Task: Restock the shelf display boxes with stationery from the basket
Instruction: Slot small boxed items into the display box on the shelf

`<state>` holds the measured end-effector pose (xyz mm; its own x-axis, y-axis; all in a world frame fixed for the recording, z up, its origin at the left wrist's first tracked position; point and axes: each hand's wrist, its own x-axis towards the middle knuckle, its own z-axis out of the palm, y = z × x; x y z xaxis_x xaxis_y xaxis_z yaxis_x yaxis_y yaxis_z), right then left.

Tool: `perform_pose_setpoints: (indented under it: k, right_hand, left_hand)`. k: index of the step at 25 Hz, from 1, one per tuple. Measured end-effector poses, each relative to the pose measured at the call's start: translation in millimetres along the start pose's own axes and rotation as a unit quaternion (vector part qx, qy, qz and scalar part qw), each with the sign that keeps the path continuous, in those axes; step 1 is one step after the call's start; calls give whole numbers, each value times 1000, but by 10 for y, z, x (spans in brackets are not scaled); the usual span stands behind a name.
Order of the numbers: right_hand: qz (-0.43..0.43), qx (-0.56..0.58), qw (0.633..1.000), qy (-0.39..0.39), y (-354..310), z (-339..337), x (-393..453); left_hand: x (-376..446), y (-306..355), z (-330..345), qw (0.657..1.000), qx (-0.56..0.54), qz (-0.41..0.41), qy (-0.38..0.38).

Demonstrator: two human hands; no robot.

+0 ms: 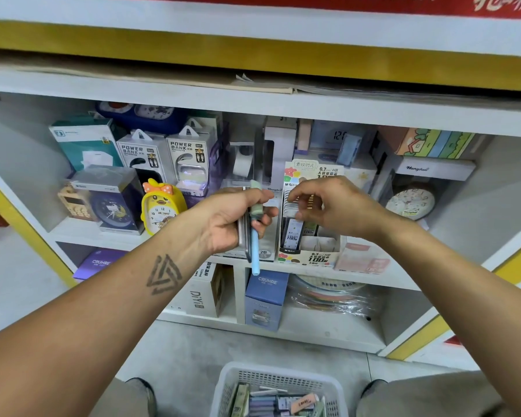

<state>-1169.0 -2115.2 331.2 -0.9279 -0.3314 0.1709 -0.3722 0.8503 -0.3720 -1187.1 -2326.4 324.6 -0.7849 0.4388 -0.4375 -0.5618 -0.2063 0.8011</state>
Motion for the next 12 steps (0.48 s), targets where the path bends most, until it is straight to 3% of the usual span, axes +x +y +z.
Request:
perform_pose_setpoints:
  k: [2,4,7,9,12]
  right_hand:
    - [14,32,999,40,-15,-4,18]
    - [44,152,984,88,-65,2,61]
    - [78,347,933,52,-222,68,114]
    - [74,403,912,32,-293,107,146]
    - [97,449,885,75,-265,76,197]
  left_hand:
    - [-33,3,-3,1000,15,5,-25]
    - [-77,3,-4,998,36,7,-59]
    - [-120,-6,3,992,68,15,-101]
    - [-137,1,-6,991,78,18,-110]
    - [-166,54,-62,992,81,15,-98]
